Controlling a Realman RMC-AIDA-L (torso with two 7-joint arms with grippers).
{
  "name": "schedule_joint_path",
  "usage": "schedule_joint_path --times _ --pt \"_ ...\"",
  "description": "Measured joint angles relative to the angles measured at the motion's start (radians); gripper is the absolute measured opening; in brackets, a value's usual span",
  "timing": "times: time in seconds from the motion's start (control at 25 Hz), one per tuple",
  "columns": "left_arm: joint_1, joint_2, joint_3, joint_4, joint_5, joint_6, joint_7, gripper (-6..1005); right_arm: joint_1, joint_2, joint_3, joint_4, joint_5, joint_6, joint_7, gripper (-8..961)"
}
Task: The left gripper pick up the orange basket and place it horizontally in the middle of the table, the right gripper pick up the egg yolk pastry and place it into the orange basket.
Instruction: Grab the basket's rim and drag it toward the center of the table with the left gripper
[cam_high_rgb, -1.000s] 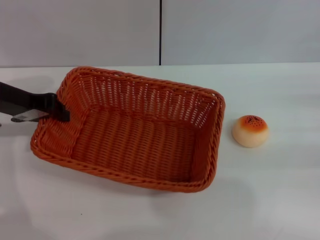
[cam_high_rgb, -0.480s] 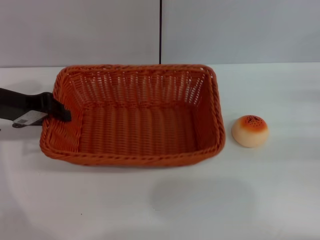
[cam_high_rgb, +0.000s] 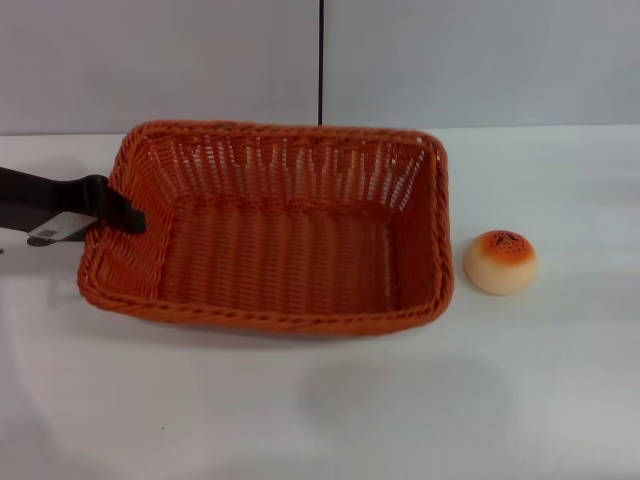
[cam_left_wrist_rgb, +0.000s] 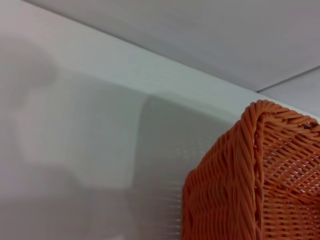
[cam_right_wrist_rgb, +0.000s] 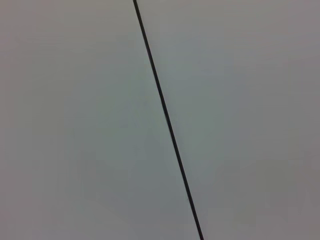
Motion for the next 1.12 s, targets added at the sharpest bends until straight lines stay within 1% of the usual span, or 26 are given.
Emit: schedule_joint_path --times 0.52,0.72,0.88,1.12 --pt "0.002 0.009 -0.003 -0.010 -0.029 -0.017 0.002 182 0.005 0.003 0.000 0.002 0.000 -0.028 -0.002 618" --pt "-0.001 0.015 -0.016 -0.065 -0.037 -0.024 0.007 182 0.015 0.000 0.000 0.003 0.000 -0.034 -0.002 618" --pt "-0.008 0.018 -0.060 -0.129 -0.042 -0.029 0.024 183 0.026 0.000 -0.004 -0.002 0.000 -0.039 -0.004 618" --pt "-0.002 0.020 -0.077 -0.140 -0.059 -0.029 0.063 339 0.030 0.002 -0.002 -0.003 -0.001 -0.041 -0.004 617"
